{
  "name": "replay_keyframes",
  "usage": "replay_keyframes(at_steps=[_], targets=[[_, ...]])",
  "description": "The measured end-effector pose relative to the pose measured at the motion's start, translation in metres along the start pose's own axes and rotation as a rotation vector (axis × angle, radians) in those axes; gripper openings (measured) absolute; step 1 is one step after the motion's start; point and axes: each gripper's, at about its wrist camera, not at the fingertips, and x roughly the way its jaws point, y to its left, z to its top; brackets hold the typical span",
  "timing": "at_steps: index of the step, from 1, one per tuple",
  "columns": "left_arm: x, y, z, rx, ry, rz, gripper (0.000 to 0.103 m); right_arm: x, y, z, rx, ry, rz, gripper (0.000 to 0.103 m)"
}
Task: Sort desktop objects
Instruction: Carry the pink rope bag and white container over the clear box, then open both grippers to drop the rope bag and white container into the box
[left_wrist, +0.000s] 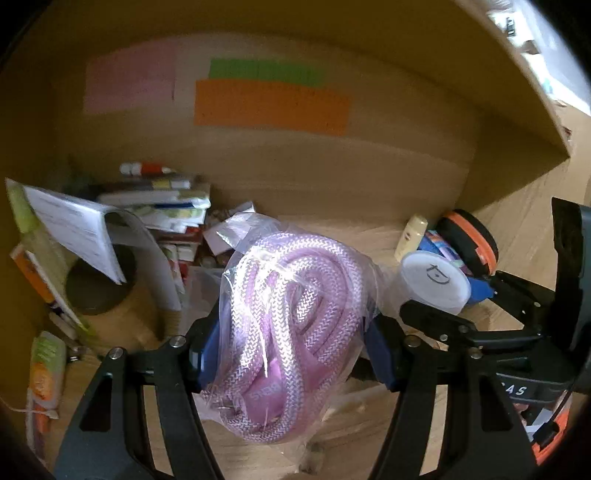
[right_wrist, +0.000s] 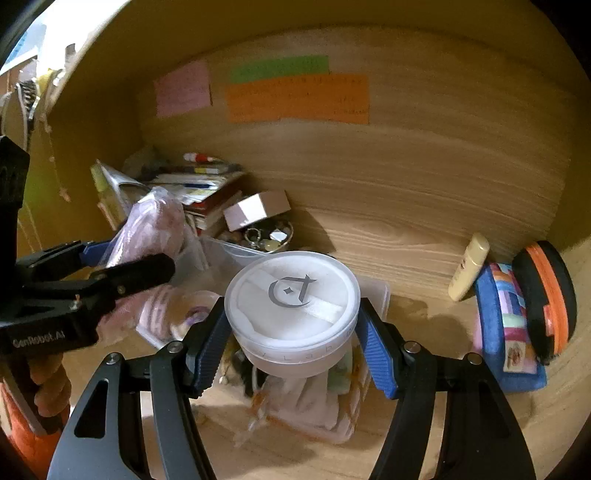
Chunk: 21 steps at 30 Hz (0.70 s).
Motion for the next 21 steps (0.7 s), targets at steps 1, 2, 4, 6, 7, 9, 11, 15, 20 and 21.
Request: replay_keyframes(at_steps=[1, 2, 4, 6, 7, 9, 11, 15, 20, 21], targets=[[0.008, 0.001, 0.001, -0.010, 0.017, -0.012, 0.066, 0.006, -0.002, 0.000, 0.000, 0.008, -0.001, 0.063], [0.015, 0.001, 0.000, -0.019, 0.031, -0.022, 0.066, 0.013, -0.004, -0.001, 0.004, 0.020, -0.003, 0.063], [0.030, 0.000, -0.001, -0.037, 0.060, -0.046, 0.066, 0.028, -0.009, -0.004, 0.026, 0.047, -0.006, 0.063], [0.047, -0.003, -0.003, -0.052, 0.085, -0.052, 0.066, 0.039, -0.015, -0.009, 0.058, 0.070, -0.011, 0.063], [0.053, -0.005, -0.004, -0.050, 0.089, -0.051, 0.066, 0.041, -0.017, -0.010, 0.062, 0.074, -0.008, 0.063], [0.061, -0.011, -0.007, -0.039, 0.099, -0.042, 0.066, 0.045, -0.019, -0.014, 0.059, 0.078, -0.001, 0.063], [0.064, -0.013, -0.007, -0.022, 0.101, -0.030, 0.066, 0.048, -0.018, -0.016, 0.048, 0.080, -0.012, 0.063], [0.064, -0.008, -0.008, -0.041, 0.109, -0.060, 0.067, 0.055, -0.016, -0.022, 0.034, 0.096, -0.040, 0.063], [0.069, -0.009, -0.009, -0.047, 0.123, -0.064, 0.067, 0.061, -0.013, -0.024, 0.010, 0.087, -0.071, 0.063], [0.070, -0.010, -0.009, -0.042, 0.129, -0.058, 0.067, 0.060, -0.012, -0.024, 0.004, 0.082, -0.077, 0.063]])
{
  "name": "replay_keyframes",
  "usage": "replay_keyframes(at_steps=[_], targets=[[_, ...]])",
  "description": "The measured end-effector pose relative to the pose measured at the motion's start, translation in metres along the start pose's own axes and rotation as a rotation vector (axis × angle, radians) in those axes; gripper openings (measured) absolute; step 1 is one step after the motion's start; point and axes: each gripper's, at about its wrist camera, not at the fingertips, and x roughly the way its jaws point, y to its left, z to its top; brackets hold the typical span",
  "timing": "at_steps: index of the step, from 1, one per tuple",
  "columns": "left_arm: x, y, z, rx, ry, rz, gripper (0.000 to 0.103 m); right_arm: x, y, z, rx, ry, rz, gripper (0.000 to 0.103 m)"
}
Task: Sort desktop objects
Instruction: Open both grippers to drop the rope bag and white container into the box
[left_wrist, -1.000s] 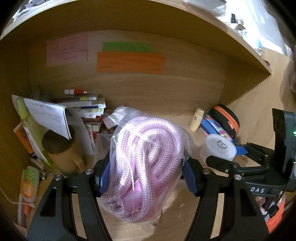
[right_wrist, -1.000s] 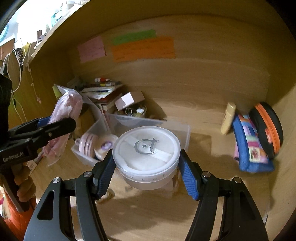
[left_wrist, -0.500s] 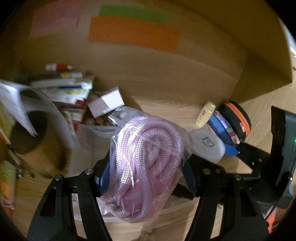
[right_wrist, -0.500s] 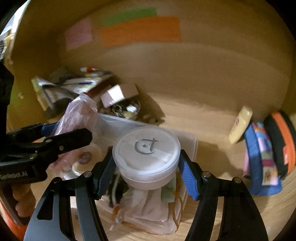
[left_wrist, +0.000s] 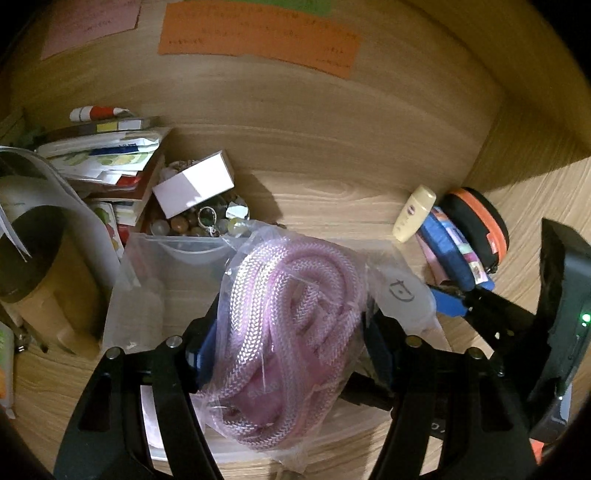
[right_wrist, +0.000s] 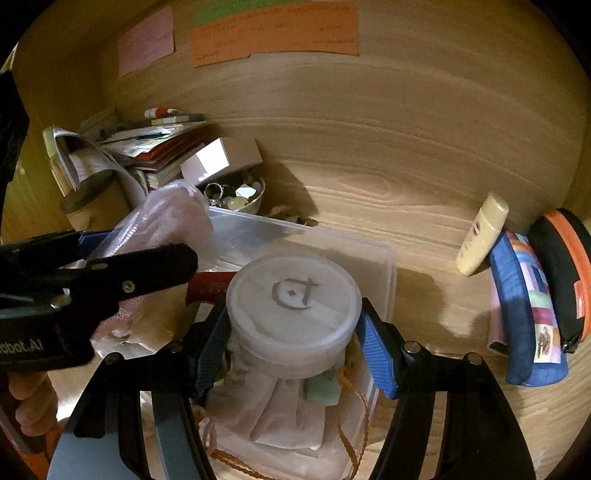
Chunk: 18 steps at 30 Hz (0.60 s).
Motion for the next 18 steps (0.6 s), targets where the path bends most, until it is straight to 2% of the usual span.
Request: replay_keyframes(at_steps=[5, 8, 11, 13, 18], targets=[[0.001, 0.002, -0.001, -0.004, -0.001, 0.029, 0.072, 0.002, 0.008, -0.002, -0.049, -0.013, -0.048, 0.064], [-0.002, 0.009, -0.001, -0.028, -0.005, 0.018, 0.073, 0.004, 0.008, -0.003, -0.057, -0.009, -0.053, 0.066], [-0.005, 0.013, 0.000, -0.044, -0.010, 0.008, 0.073, 0.002, 0.008, -0.003, -0.060, -0.016, -0.058, 0.072], [-0.009, 0.014, 0.000, -0.036, -0.021, 0.009, 0.073, -0.001, 0.009, -0.002, -0.067, -0.032, -0.053, 0.081], [-0.020, 0.015, 0.001, -0.033, -0.060, 0.027, 0.075, -0.010, 0.017, -0.003, -0.102, -0.065, -0.051, 0.085]])
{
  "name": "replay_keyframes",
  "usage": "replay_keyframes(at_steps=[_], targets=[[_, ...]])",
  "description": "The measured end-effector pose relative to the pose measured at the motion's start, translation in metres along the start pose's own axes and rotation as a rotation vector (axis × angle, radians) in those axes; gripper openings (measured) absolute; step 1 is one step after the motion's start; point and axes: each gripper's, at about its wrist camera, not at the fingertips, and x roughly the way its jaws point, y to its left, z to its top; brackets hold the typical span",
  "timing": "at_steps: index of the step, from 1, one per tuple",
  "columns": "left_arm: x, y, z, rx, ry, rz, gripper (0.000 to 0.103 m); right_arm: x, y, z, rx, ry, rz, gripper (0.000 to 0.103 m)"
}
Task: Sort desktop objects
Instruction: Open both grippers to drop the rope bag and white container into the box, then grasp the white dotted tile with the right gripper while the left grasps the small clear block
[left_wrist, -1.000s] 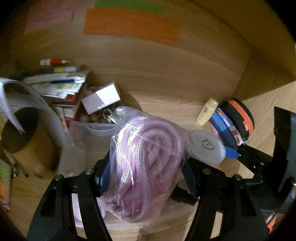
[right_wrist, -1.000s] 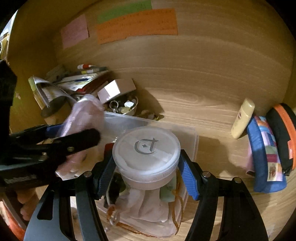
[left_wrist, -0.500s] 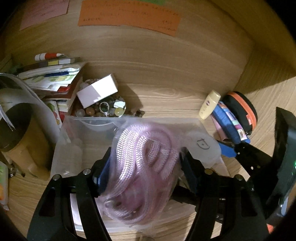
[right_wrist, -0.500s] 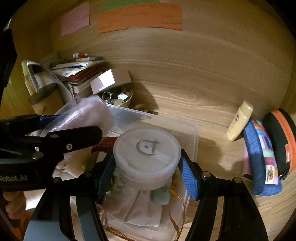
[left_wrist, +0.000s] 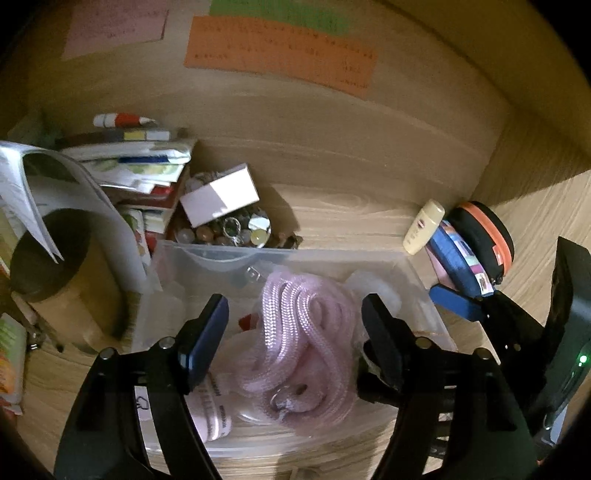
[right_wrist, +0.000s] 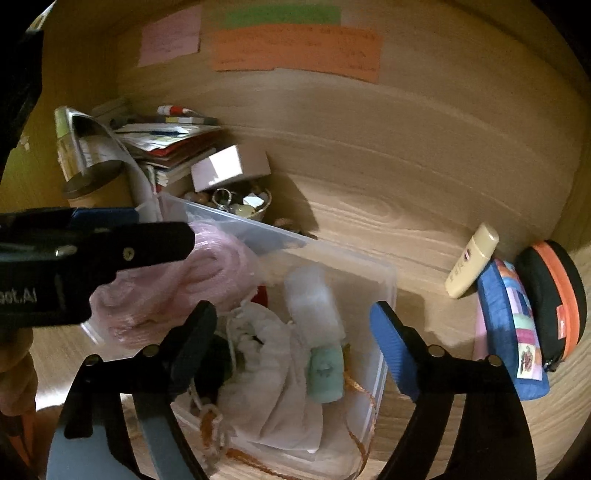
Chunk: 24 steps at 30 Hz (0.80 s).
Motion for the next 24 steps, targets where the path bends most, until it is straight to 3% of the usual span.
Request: replay_keyframes(at_steps=[7, 12, 14, 24], targets=[[-0.016, -0.002, 0.005, -0.002, -0.024, 0.013, 0.076, -0.013, 0.001, 0.006, -0.004, -0.024, 0.039, 0.087], [-0.033, -0.013, 0.000, 0.045, -0.049, 0.065, 0.084, -0.029, 0.004, 0.008, -0.018, -0.026, 0.030, 0.087], [-0.042, -0.015, -0.003, 0.053, -0.052, 0.044, 0.086, -0.037, 0.004, 0.007, -0.020, -0.022, 0.034, 0.088], [-0.090, -0.031, -0.032, 0.126, -0.093, 0.070, 0.095, -0.075, 0.000, -0.020, 0.043, 0.005, 0.049, 0.091]])
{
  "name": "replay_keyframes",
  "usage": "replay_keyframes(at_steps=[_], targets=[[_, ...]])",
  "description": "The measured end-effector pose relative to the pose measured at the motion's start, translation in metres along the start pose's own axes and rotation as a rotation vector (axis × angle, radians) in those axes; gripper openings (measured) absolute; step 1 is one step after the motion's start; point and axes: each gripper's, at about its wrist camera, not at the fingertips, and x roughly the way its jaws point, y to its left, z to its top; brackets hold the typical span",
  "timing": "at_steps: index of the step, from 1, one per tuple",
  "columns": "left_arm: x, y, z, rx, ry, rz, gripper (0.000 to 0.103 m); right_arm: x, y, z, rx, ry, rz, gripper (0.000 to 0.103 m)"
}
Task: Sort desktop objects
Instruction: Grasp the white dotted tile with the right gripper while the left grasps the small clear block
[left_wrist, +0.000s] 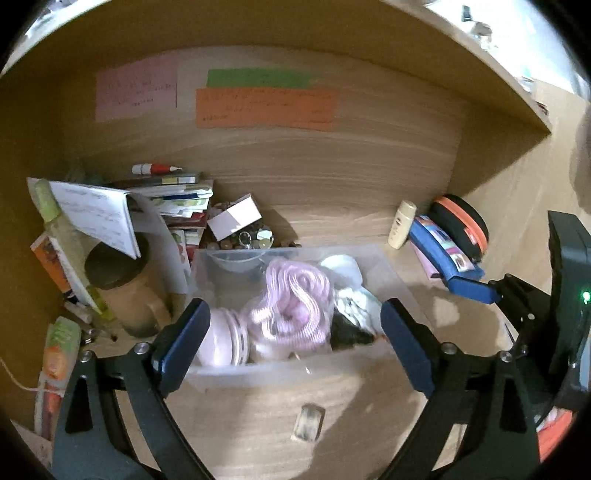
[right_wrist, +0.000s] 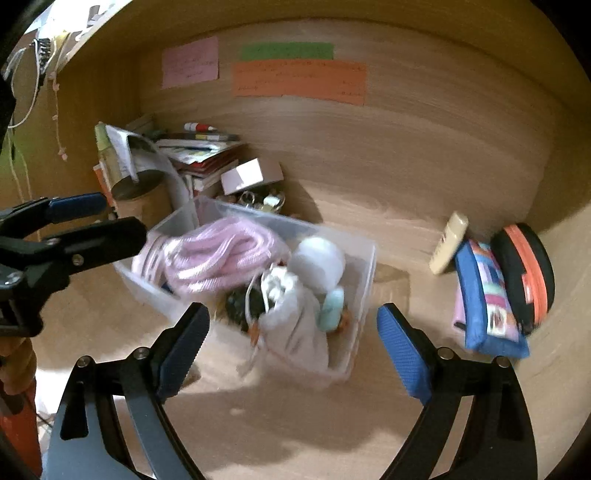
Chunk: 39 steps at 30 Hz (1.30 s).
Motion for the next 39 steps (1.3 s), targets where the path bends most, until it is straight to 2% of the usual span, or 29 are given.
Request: replay_keyframes(at_steps=[11, 21, 26, 29, 31, 32, 33, 34, 36, 39], targets=[[-0.028, 0.002, -0.041, 0.015, 0.027, 0.045, 0.096, -0.027, 0.010, -0.042, 0.076, 0.049, 0.045, 0.091], [-0.017, 0.022, -0.094, -0.045, 0.151, 0.023, 0.096, -0.012, 0.044, -0.100, 0.089, 0.180, 0.106, 0.091], [-0.007, 0.031, -0.115, -0.070, 0.207, 0.047, 0.096, -0.006, 0.064, -0.126, 0.073, 0.223, 0.131, 0.089], [-0.001, 0.034, -0.123, -0.086, 0.236, 0.048, 0.096, -0.004, 0.068, -0.135, 0.070, 0.232, 0.118, 0.073], [0.002, 0.034, -0.127, -0.087, 0.240, 0.060, 0.096, -0.007, 0.073, -0.137, 0.039, 0.222, 0.094, 0.054], [0.004, 0.032, -0.128, -0.080, 0.241, 0.067, 0.096, -0.008, 0.075, -0.138, 0.030, 0.216, 0.089, 0.048], [0.005, 0.030, -0.128, -0.071, 0.241, 0.070, 0.093, -0.009, 0.076, -0.138, 0.021, 0.213, 0.092, 0.037], [0.006, 0.027, -0.128, -0.058, 0.242, 0.073, 0.091, -0.010, 0.078, -0.139, 0.015, 0.213, 0.094, 0.032], [0.011, 0.019, -0.127, -0.024, 0.253, 0.081, 0.079, -0.010, 0.077, -0.140, 0.012, 0.208, 0.094, 0.032], [0.020, 0.010, -0.126, 0.011, 0.271, 0.077, 0.079, -0.013, 0.068, -0.141, 0.033, 0.199, 0.095, 0.032]])
